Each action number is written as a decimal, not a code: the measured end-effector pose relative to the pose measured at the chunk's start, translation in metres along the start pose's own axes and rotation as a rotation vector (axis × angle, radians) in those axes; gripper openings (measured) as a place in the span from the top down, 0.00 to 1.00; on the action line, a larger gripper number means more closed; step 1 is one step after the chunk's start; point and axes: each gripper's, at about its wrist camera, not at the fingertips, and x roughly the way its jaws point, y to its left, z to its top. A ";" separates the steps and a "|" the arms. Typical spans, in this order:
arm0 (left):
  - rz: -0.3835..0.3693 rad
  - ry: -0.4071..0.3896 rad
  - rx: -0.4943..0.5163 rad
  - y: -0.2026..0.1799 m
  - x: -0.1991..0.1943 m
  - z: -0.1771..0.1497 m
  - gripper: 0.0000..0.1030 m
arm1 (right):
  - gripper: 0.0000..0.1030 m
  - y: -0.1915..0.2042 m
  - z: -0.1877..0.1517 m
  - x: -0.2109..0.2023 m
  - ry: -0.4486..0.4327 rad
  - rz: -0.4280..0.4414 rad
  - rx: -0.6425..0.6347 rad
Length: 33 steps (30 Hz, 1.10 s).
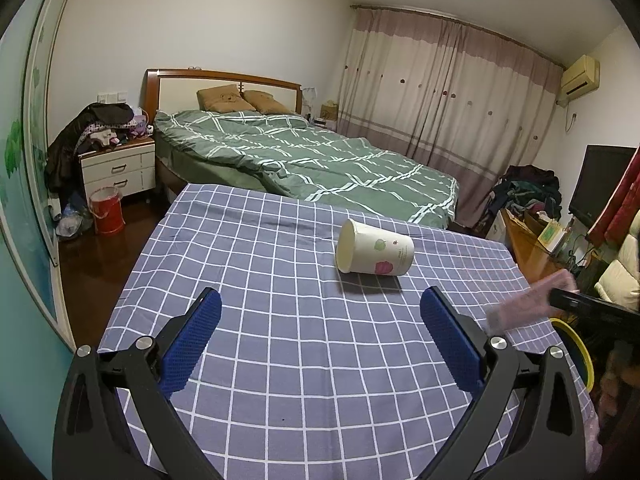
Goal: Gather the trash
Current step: 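Carry the pink carton over the bin and open the right tool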
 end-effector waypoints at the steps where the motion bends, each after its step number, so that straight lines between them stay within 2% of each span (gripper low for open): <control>1: 0.001 0.001 0.002 0.000 0.000 -0.001 0.05 | 0.54 0.000 -0.003 -0.006 -0.002 0.006 0.006; 9: 0.015 0.004 0.024 -0.004 0.002 -0.002 0.05 | 0.54 -0.033 -0.027 -0.049 -0.025 0.020 0.089; 12: 0.020 0.008 0.028 -0.004 0.005 -0.003 0.05 | 0.54 -0.053 -0.032 -0.068 -0.057 -0.012 0.127; 18: 0.026 0.015 0.042 -0.006 0.008 -0.004 0.05 | 0.54 -0.124 -0.037 -0.093 -0.112 -0.213 0.237; 21: 0.026 0.020 0.050 -0.008 0.010 -0.005 0.05 | 0.54 -0.161 -0.044 -0.094 -0.109 -0.340 0.285; 24: 0.026 0.026 0.054 -0.009 0.012 -0.006 0.05 | 0.53 -0.186 -0.049 -0.086 -0.091 -0.432 0.312; 25: 0.026 0.028 0.055 -0.009 0.012 -0.006 0.05 | 0.51 -0.192 -0.051 -0.082 -0.089 -0.458 0.317; 26: 0.026 0.029 0.057 -0.010 0.012 -0.006 0.05 | 0.45 -0.198 -0.052 -0.078 -0.081 -0.486 0.321; 27: 0.026 0.030 0.059 -0.010 0.013 -0.006 0.05 | 0.41 -0.201 -0.054 -0.076 -0.079 -0.499 0.326; 29: 0.027 0.033 0.062 -0.011 0.014 -0.007 0.05 | 0.40 -0.202 -0.055 -0.073 -0.088 -0.510 0.342; 31: 0.027 0.038 0.064 -0.012 0.015 -0.007 0.05 | 0.39 -0.194 -0.051 -0.073 -0.113 -0.482 0.345; 33: 0.020 0.045 0.067 -0.014 0.017 -0.007 0.05 | 0.34 -0.177 -0.041 -0.070 -0.144 -0.438 0.329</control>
